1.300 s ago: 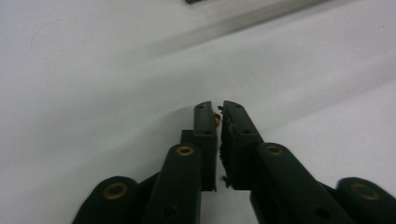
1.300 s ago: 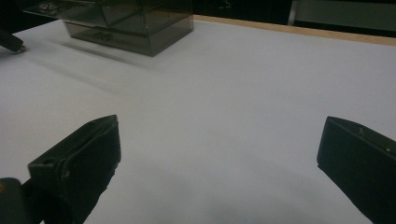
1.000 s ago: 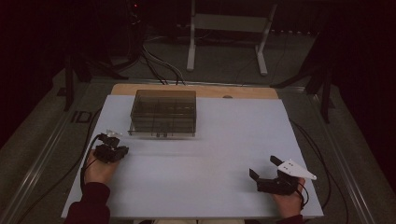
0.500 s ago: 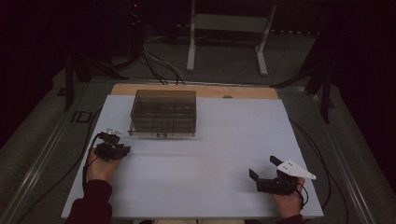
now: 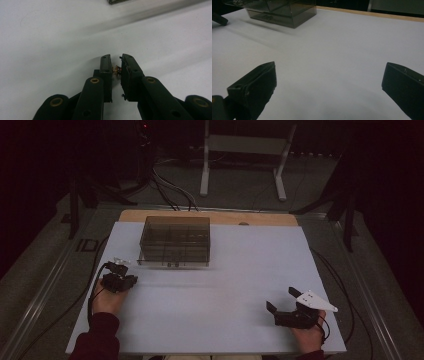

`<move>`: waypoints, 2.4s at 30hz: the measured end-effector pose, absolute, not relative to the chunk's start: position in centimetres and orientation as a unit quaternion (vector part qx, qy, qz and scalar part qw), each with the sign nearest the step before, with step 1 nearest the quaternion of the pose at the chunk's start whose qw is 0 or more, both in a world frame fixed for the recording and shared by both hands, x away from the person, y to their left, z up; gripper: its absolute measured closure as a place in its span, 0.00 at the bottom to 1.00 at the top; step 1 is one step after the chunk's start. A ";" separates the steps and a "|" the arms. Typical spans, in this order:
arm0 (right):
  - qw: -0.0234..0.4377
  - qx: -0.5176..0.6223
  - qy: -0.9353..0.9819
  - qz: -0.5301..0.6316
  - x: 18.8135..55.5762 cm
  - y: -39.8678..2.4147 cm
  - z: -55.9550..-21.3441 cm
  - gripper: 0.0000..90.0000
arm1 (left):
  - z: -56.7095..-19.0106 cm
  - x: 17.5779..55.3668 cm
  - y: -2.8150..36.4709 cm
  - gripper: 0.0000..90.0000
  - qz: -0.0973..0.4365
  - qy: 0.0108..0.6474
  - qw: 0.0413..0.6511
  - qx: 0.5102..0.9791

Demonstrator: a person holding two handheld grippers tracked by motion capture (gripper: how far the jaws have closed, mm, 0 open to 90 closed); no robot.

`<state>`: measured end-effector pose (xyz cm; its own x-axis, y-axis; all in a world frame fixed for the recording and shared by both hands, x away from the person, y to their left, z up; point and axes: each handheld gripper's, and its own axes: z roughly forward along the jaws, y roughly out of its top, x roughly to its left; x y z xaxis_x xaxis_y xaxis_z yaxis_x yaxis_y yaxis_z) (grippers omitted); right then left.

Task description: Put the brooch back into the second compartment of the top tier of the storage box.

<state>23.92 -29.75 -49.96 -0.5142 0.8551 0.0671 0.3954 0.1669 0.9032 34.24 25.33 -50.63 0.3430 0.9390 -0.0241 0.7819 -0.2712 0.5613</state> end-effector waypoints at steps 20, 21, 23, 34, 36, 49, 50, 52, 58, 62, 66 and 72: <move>0.240 0.430 0.726 0.480 23.9 -29.8 -50.0 0.00 | -48.3 33.5 25.5 0.90 0.165 0.540 0.277 0.778; 0.240 0.430 0.726 0.480 23.9 -29.8 -50.0 0.00 | -48.2 33.5 25.5 0.90 0.165 0.540 0.279 0.777; 0.240 0.431 0.726 0.480 23.9 -29.8 -50.0 0.00 | -48.0 33.4 25.5 0.90 0.166 0.539 0.282 0.776; 0.240 0.431 0.727 0.478 23.9 -29.7 -50.0 0.00 | -46.4 32.9 25.4 0.90 0.171 0.529 0.293 0.778; 0.240 0.431 0.727 0.478 23.9 -29.7 -50.0 0.00 | -46.2 32.9 25.3 0.90 0.173 0.527 0.297 0.777; 0.239 0.433 0.728 0.475 24.0 -29.7 -50.0 0.00 | -44.6 32.8 24.4 0.90 0.176 0.517 0.317 0.776; 0.239 0.432 0.728 0.475 24.0 -29.7 -50.1 0.00 | -44.5 32.8 24.3 0.90 0.177 0.515 0.318 0.776; 0.239 0.433 0.728 0.475 24.0 -29.7 -50.1 0.00 | -44.2 32.8 24.1 0.90 0.177 0.512 0.320 0.777; 0.238 0.432 0.729 0.475 24.0 -29.7 -50.1 0.00 | -43.4 32.9 23.4 0.90 0.180 0.503 0.323 0.781; 0.238 0.432 0.729 0.475 24.0 -29.6 -50.1 0.00 | -42.8 33.0 23.1 0.90 0.182 0.499 0.325 0.782; 0.237 0.433 0.729 0.474 24.0 -29.6 -50.1 0.00 | -42.4 33.2 22.7 0.90 0.183 0.497 0.330 0.781; 0.237 0.432 0.729 0.475 24.0 -29.6 -50.1 0.00 | -41.8 33.6 22.1 0.90 0.184 0.491 0.331 0.784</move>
